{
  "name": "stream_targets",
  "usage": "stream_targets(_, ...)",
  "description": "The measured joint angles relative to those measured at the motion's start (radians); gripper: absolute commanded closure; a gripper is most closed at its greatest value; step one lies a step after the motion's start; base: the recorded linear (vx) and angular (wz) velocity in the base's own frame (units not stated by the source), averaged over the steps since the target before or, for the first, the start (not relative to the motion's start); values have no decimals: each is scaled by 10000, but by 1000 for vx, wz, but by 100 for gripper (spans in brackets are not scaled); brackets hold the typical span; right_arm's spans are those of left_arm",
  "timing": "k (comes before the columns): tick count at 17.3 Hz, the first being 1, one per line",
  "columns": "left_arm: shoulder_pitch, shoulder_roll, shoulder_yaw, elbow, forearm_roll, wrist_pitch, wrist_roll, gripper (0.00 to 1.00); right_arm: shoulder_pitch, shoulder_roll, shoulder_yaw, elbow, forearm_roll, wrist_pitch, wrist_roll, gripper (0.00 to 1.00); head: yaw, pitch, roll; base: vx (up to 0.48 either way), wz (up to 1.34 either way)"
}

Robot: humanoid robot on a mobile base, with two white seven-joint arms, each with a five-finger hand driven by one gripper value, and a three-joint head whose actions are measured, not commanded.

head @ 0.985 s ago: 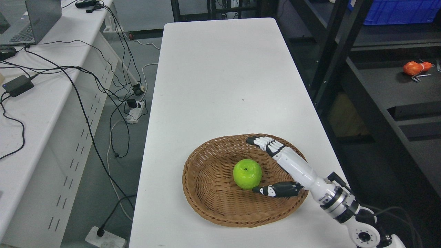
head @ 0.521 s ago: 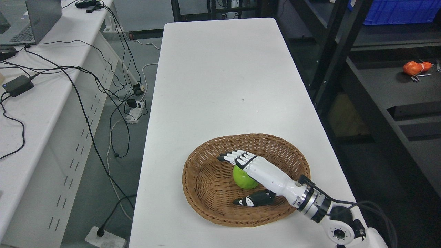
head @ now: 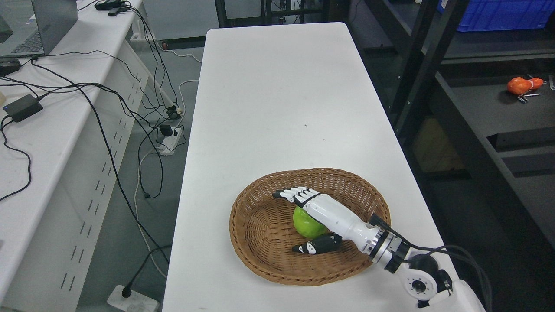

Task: Place green apple on left shelf middle layer
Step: 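Close the right hand fingers around the green apple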

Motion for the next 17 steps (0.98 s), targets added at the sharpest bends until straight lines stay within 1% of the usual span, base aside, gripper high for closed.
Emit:
stream_targets(6,0,0,0,-1,0,-1,0,0,-174,-426,-166,267,-300,25,0,2,0,0,0,0,0)
stream_targets(8,-1,0,0,-1,0,-1,0,0,-186,-531,-178,339,-322,24,0,5,0,0,0,0,0)
stream_targets(9,0,0,0,-1,0,-1,1,0,-191,-581,-174,384,-320,25,0,9,0,0,0,0,0)
stream_targets(12,0,0,0,-1,0,-2,0,0,-205,-680,-138,487,-307,26,0,15,0,0,0,0,0)
stream_targets(13,0,0,0,-1,0,-2,0,0,-214,-701,-131,513,-308,26,0,20,0,0,0,0,0)
stream_targets(16,-1,0,0,0,0,-3,1,0,-224,-769,-110,589,-310,37,40,29,0,0,0,0,0)
stream_targets(17,0,0,0,0,0,-3,1,0,-222,-789,-105,609,-311,-7,-27,31,0,0,0,0,0)
